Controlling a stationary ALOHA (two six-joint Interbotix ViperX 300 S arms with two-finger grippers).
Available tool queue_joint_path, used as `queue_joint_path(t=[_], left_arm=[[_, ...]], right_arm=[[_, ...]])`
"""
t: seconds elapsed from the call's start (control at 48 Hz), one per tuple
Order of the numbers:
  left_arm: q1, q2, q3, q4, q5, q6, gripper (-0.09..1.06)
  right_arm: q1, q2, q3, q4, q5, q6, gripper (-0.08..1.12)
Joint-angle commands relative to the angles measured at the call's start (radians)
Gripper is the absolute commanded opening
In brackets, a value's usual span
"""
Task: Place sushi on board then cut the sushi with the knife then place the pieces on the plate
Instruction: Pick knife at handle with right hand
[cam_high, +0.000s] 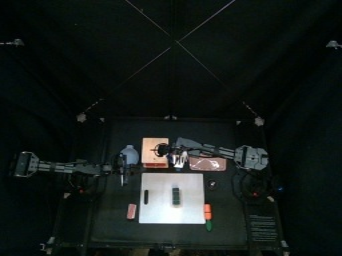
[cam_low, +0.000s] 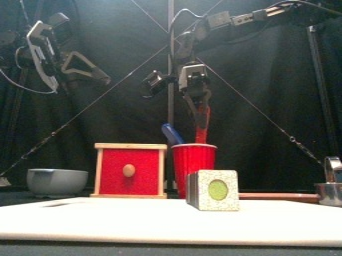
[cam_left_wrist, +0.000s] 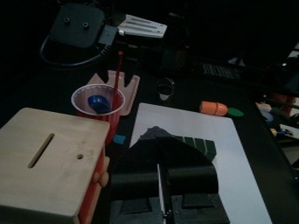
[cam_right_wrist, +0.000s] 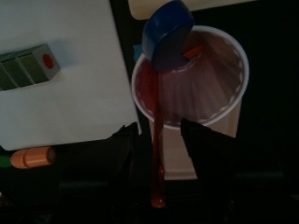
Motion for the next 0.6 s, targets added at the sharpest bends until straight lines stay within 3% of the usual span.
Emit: queue_joint_path(t=[0.021, 0.188, 0.604], left_arm=[[0.003, 0.002, -0.012, -0.002, -0.006, 0.000, -0.01], [0.002, 0.002, -0.011, 0.000, -0.006, 0.000, -0.01], [0.002, 0.002, -0.008, 0.000, -0.006, 0.000, -0.01]], right_arm=[[-0.005, -0.028, -0.009, -0.002, 0.000, -0.003, 0.80], [-0.005, -0.020, -0.014, -0.002, 0.000, -0.003, 0.71], [-0.006, -0.025, -0.018, 0.006, 0.025, 0.002, 0.30]])
